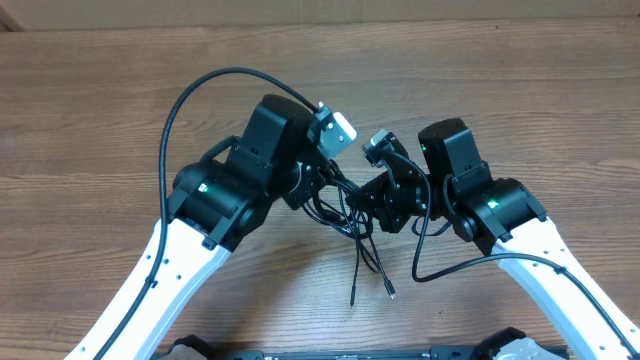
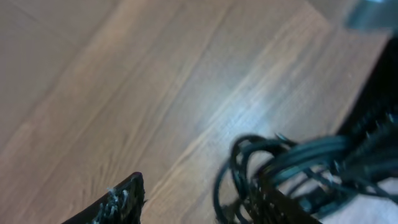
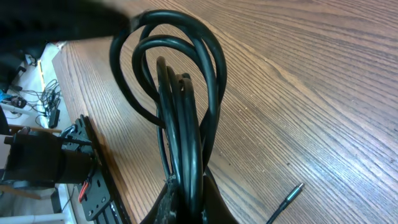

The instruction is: Untangle cables

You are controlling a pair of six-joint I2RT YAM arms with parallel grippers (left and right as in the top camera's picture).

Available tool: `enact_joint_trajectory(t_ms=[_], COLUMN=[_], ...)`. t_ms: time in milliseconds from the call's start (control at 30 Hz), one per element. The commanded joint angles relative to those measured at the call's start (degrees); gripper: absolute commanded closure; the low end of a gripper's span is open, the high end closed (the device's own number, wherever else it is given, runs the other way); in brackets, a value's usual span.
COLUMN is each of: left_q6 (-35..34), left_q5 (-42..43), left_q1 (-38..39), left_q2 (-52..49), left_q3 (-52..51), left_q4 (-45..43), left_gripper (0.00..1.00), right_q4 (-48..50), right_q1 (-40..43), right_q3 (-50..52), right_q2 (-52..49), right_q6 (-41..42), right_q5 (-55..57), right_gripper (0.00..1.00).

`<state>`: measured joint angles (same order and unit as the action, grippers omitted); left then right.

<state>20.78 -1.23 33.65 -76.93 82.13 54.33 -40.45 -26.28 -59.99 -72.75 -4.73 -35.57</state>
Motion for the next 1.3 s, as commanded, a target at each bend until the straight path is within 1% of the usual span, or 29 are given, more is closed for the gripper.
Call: enact_joint_trajectory(t_ms=[0,133,300,367,467,533,700,767,833,933,1000,1100,1167,1200,1233,1267], left_q6=[1.9,1.9,1.9,2.0,1.9,1.9,2.0,2.0,3.3,4.7,4.8,5.0,5.0,5.0,5.0,5.0], left_q5=[3.0,7.3,7.0,6.1,0.3,-2.1,-2.1,-0.8,2.3,6.7,8.8,9.0,9.3,10.4,11.4,12.1], left_q1=[-0.3,-0.3,-0.3,-0.3,-0.3,-0.3,-0.3,-0.3,-0.3,-0.3,-0.3,-0.3,-0.3,-0.3,-0.3,-0.3], left_q2=[-1.0,-2.3,-5.8,-7.6,-9.7,-10.0,-10.0,-10.0,-10.0,-10.0,-10.1,-10.4,-11.1,-12.0,-12.6,-13.3], left_q3=[0.8,0.8,0.8,0.8,0.8,0.8,0.8,0.8,0.8,0.5,0.2,-0.2,-0.3,-0.3,-0.3,-0.3], left_q4=[0.7,0.5,1.1,1.0,-0.4,-1.6,-2.2,-1.6,-0.9,-0.1,0.1,-0.2,-0.2,-0.1,-0.1,-0.2], left_gripper=[0.46,0.46,0.49,0.51,0.56,0.57,0.57,0.57,0.55,0.5,0.51,0.6,0.64,0.68,0.73,0.85], right_q4=[0.5,0.4,0.4,0.4,0.0,-0.2,-0.3,-0.3,-0.3,-0.4,-0.4,-0.4,-0.2,-0.2,-0.2,-0.2], right_q1=[0.2,0.2,0.2,0.2,0.2,0.2,0.2,0.2,0.2,0.2,0.2,0.2,0.2,0.2,0.2,0.2], right_q3=[-0.1,-0.1,-0.1,-0.1,-0.1,-0.1,-0.1,-0.1,-0.1,-0.1,-0.1,-0.1,-0.1,-0.1,-0.1,-0.1], right_q2=[0.2,0.2,0.2,0.2,0.2,0.2,0.2,0.2,0.2,0.2,0.2,0.2,0.2,0.2,0.2,0.2], right_q6=[-0.3,-0.3,-0.3,-0.3,-0.3,-0.3,-0.3,-0.3,-0.3,-0.3,-0.3,-0.3,-0.3,-0.3,-0.3,-0.3], right_q5=[-0.5,-0.5,-0.5,-0.5,-0.5,-0.5,-0.5,-0.5,-0.5,-0.5,-0.5,-1.4,-3.2,-4.3,-4.6,-4.8], right_gripper=[0.96,0.96,0.96,0.96,0.96,0.96,0.96,0.96,0.96,0.96,0.96,0.96,0.96,0.96,0.96,0.96])
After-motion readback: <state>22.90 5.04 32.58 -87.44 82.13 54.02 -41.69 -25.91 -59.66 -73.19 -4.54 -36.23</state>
